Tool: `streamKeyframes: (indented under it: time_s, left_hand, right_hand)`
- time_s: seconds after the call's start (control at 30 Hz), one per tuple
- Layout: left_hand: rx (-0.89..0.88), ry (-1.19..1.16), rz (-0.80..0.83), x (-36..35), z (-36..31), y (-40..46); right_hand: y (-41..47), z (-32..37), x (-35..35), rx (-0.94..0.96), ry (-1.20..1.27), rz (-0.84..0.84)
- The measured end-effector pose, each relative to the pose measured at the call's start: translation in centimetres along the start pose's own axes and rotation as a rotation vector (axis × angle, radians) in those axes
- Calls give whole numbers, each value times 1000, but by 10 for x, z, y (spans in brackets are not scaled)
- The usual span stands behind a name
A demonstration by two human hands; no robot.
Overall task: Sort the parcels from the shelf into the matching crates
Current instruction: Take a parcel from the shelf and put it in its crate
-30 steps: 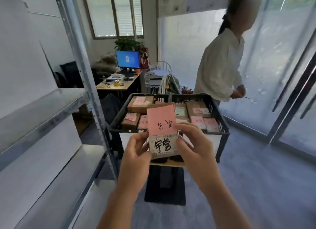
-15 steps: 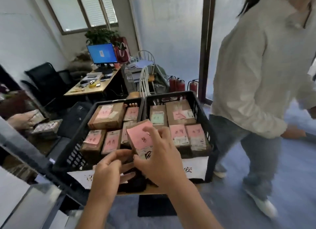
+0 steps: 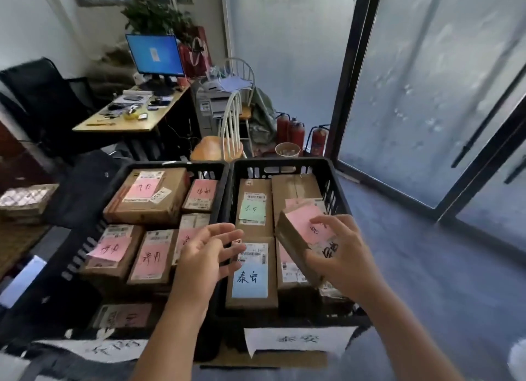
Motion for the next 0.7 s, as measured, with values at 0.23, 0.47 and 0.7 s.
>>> streamKeyframes:
  time_s: [0.23,0.47,0.7]
  left_hand:
    - [12,0,117,-3,-17,79]
    - [-19,36,71,24,-37,156]
    - [-108,101,-42,29,-45,200]
  right_hand:
    - [46,21,-73,-102,-144,-143]
    - [139,40,-173,-160,-240,-180]
    - [207,21,-249,-210,-264,-109]
Point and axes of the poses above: each hand's wrist, its own y-axis towards the middle knuckle, its own x-axis out of the back of the hand, z = x × y, the point moved 4 cm from there along y, towards the middle knuckle, and after that the axes turned 13 degrees about -z, right-handed, at the moved point
